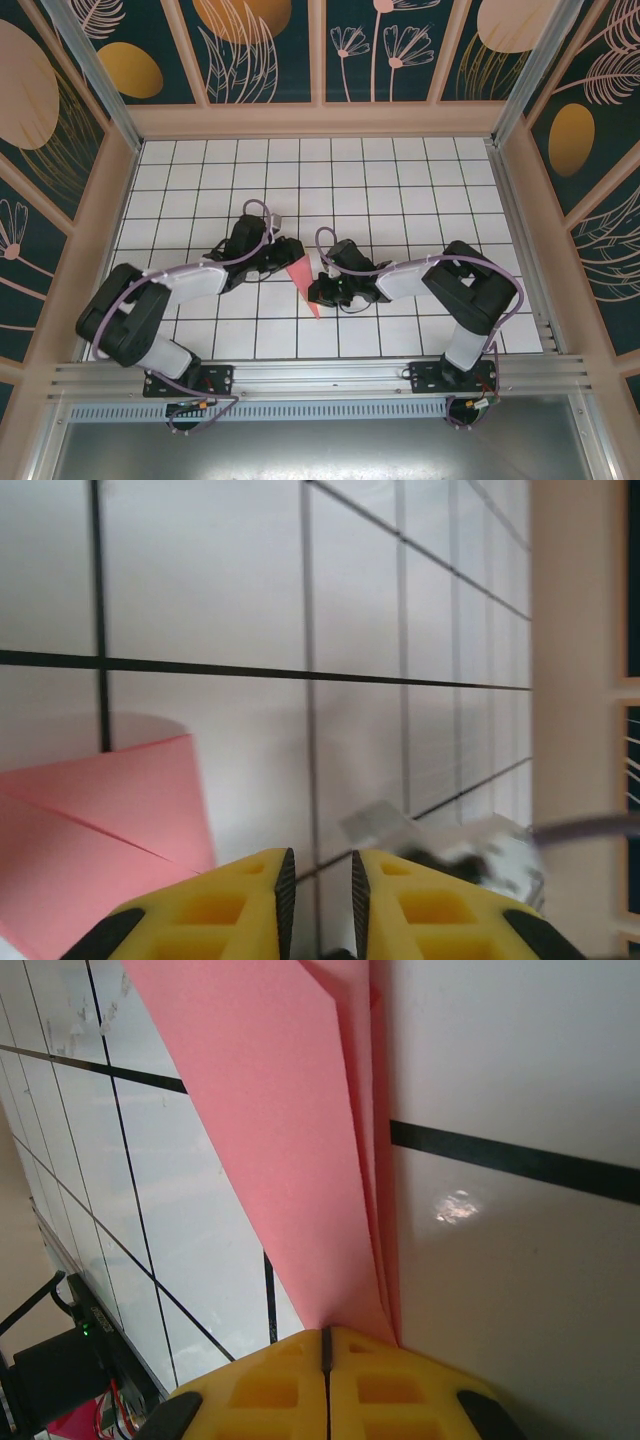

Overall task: Fold a paper plane with a square sheet of paper (pick it up from the middle)
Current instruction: Fold the wing for the fifth time at the center of the table.

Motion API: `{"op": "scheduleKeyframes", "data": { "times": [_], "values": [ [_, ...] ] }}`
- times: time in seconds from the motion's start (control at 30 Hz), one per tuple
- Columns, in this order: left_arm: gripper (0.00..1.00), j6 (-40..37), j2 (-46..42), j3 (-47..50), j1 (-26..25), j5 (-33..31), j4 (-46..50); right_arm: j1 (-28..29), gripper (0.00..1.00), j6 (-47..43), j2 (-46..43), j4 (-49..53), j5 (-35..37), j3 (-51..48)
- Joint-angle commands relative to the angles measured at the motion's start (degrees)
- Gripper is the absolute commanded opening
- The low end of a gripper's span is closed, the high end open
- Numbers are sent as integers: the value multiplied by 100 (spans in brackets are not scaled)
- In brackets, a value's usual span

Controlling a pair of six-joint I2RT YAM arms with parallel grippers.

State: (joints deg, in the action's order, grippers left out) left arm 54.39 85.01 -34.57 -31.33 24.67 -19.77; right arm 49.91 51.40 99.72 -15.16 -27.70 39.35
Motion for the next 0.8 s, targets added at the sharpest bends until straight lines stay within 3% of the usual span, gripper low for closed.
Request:
{"op": "scheduleKeyframes", "data": {
  "times": [0.0, 0.4, 0.67, 0.77],
  "values": [
    [25, 124, -167, 295, -61, 43, 4, 27, 7, 24, 228, 241, 177, -7],
    [25, 252, 816, 286, -338, 30, -650, 63, 5, 92, 328, 240, 232, -76],
    [25, -258, 1076, 9, -317, -1031, 372, 72, 3, 34, 352, 333, 248, -162],
    [25, -377, 1068, -49, -214, -1149, 500, 71, 1, -22, 380, 416, 233, -165]
  ]
}}
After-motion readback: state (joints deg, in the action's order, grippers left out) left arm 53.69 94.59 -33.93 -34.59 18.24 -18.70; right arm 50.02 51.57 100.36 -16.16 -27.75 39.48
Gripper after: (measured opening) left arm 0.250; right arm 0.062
